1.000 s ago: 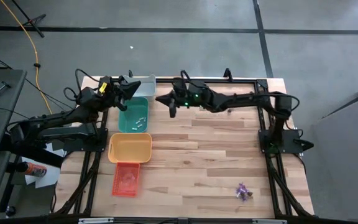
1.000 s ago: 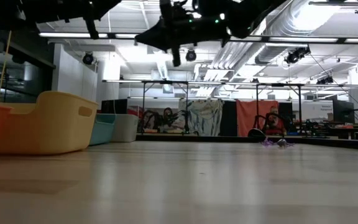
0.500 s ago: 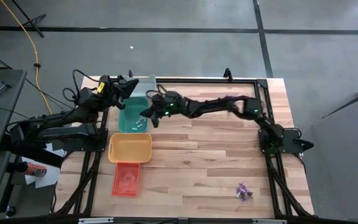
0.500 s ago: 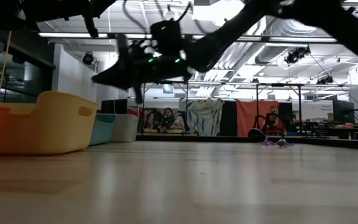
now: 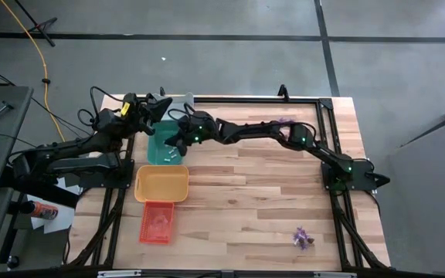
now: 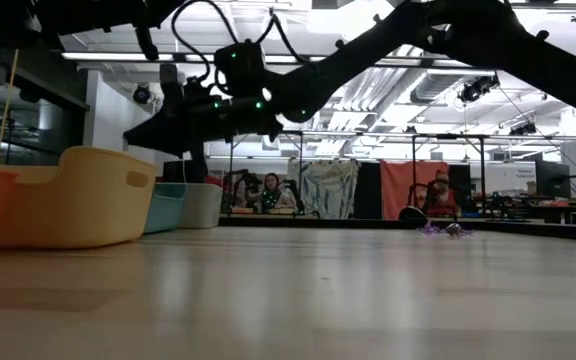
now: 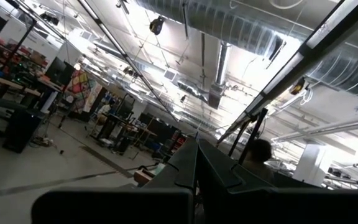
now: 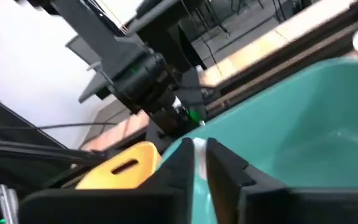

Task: Sort Halloween decoration
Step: Put the white bone toy in the green bin

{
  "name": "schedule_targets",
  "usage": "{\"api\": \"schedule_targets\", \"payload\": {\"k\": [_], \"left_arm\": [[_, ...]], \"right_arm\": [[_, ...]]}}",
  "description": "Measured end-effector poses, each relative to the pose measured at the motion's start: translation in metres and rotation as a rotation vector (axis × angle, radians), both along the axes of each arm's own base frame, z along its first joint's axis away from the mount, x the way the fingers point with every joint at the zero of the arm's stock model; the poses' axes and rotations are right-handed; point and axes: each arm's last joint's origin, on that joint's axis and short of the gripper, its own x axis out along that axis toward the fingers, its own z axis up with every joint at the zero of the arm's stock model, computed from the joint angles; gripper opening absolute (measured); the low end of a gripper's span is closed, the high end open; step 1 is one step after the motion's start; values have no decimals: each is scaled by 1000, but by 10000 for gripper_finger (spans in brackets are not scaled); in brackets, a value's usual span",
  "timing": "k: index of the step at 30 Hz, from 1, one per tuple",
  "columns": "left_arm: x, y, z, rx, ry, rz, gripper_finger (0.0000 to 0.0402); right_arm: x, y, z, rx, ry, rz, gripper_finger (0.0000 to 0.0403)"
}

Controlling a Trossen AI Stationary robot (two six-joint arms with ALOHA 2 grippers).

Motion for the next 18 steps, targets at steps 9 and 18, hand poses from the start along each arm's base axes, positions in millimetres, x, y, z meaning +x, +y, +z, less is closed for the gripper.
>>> {"api": "schedule_targets", "payload": {"k": [9, 18], "left_arm": [[0, 0, 0, -2, -1, 4, 0], [0, 0, 0, -3, 0, 2, 0]], "right_arm": [[-4, -14, 1, 47, 6, 37, 168], [-38, -65, 29, 210, 41, 420, 187]]}}
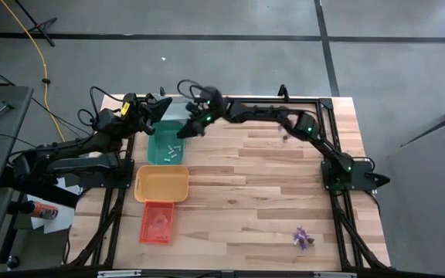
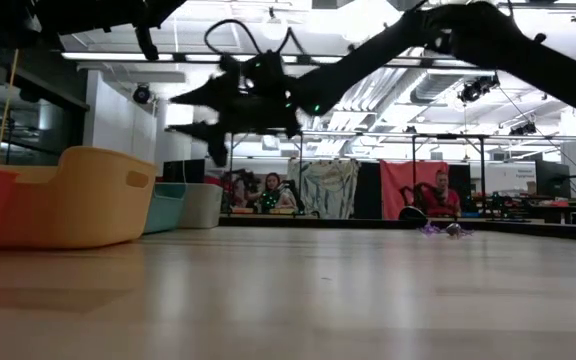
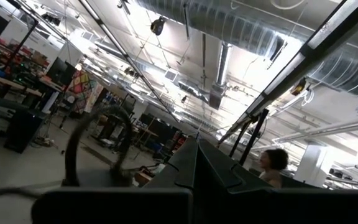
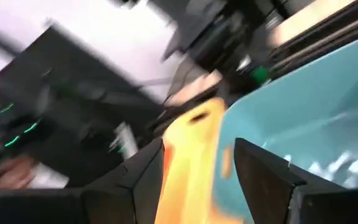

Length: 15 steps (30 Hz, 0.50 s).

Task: Sort Halloween decoration
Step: Put the white bone toy in the green bin

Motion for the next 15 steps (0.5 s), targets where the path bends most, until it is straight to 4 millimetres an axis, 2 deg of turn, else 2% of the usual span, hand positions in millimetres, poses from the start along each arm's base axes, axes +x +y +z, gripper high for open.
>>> {"api": "schedule_targets", "payload": {"k": [3, 9, 12, 15], "left_arm": [[0, 0, 0, 1, 0, 0, 0], [0, 0, 0, 2, 3, 1, 0], [1, 0, -1, 12, 20, 8, 0], [3, 1, -5, 22, 77, 14, 0]], "right_arm": [[-22, 0, 15, -52, 90, 53, 183], [-90, 23, 48, -399, 344, 78, 174], [-127, 37, 53, -414, 392, 69, 170], [-166, 52, 54, -409, 395, -31, 166]]}}
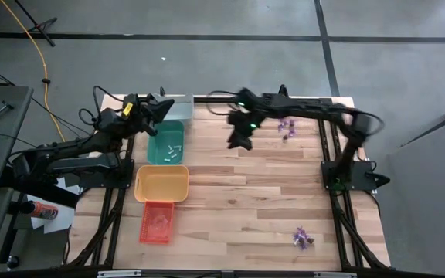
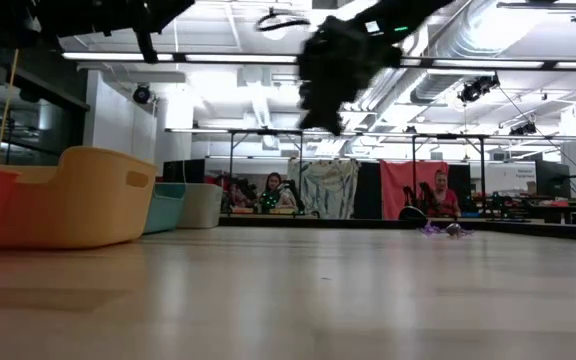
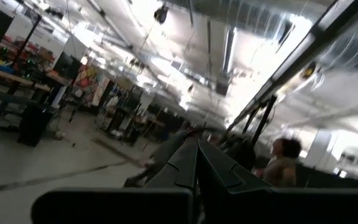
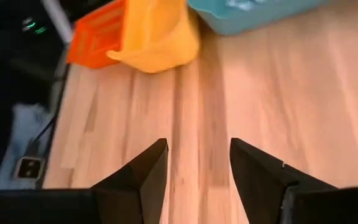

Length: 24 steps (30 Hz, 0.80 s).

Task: Sort Halloween decoration
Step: Put the white bone toy in the green bin

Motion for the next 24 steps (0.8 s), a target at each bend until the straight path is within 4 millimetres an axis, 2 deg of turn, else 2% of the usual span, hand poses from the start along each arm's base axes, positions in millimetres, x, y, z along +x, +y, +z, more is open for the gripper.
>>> {"api": "schedule_targets", "payload": {"k": [3, 6, 11, 14, 18, 24], "left_arm": [[3, 1, -9, -13, 97, 7, 0], [8, 2, -19, -31, 197, -7, 0], [25, -3, -25, 21, 294, -73, 0], [40, -5, -22, 90, 382, -97, 0], [59, -5, -19, 150, 507, -123, 0], [70, -7, -17, 157, 530, -165, 0]], "right_arm": [[-39, 21, -7, -17, -22, -153, 162], [-69, 43, -3, -13, -145, -278, 160], [-98, 70, 6, -40, -447, -461, 160], [-106, 77, 11, -70, -565, -506, 160], [-105, 79, 14, -115, -585, -478, 160], [-102, 79, 22, -153, -616, -452, 160]]}}
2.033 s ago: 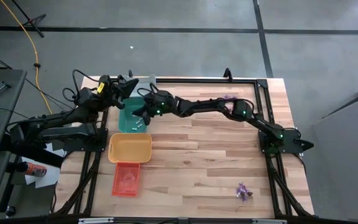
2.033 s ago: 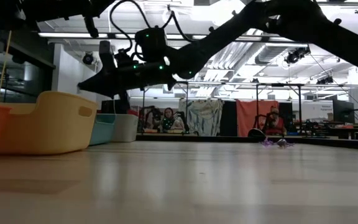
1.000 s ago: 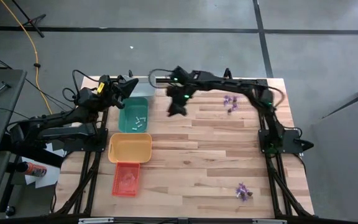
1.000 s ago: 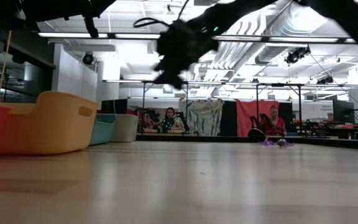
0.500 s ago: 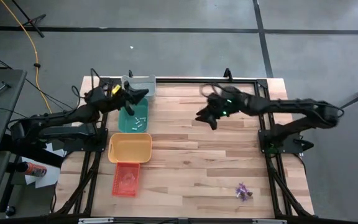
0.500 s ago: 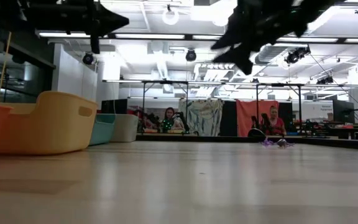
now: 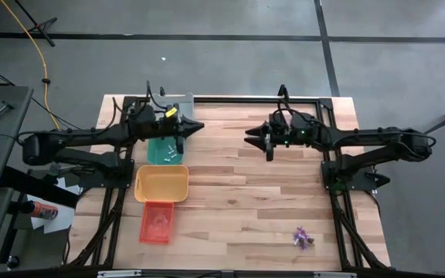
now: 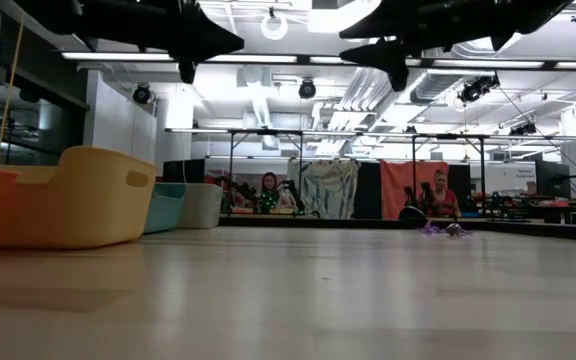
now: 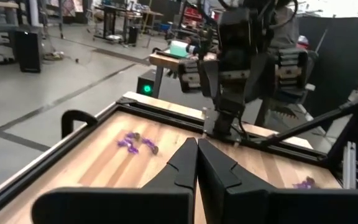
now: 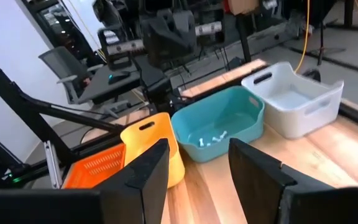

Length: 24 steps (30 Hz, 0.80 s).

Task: Sort Halloween decoration
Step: Put the white bone toy in the green bin

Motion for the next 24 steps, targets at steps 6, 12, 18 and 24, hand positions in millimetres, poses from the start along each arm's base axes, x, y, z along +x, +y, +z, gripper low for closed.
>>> {"api": "schedule_targets", "payload": {"k": [6, 12, 18, 24], "left_arm": [[-1, -5, 3, 4, -14, -21, 0], [0, -8, 3, 6, -16, -38, 0], [2, -15, 3, 6, -17, -67, 0], [3, -20, 3, 24, -15, -90, 0]], "right_arm": [[0, 0, 1, -34, -4, 5, 138], [0, 0, 1, -52, -3, 11, 64], [0, 0, 1, -82, 0, 14, 11], [0, -1, 1, -111, 2, 16, 5]]}}
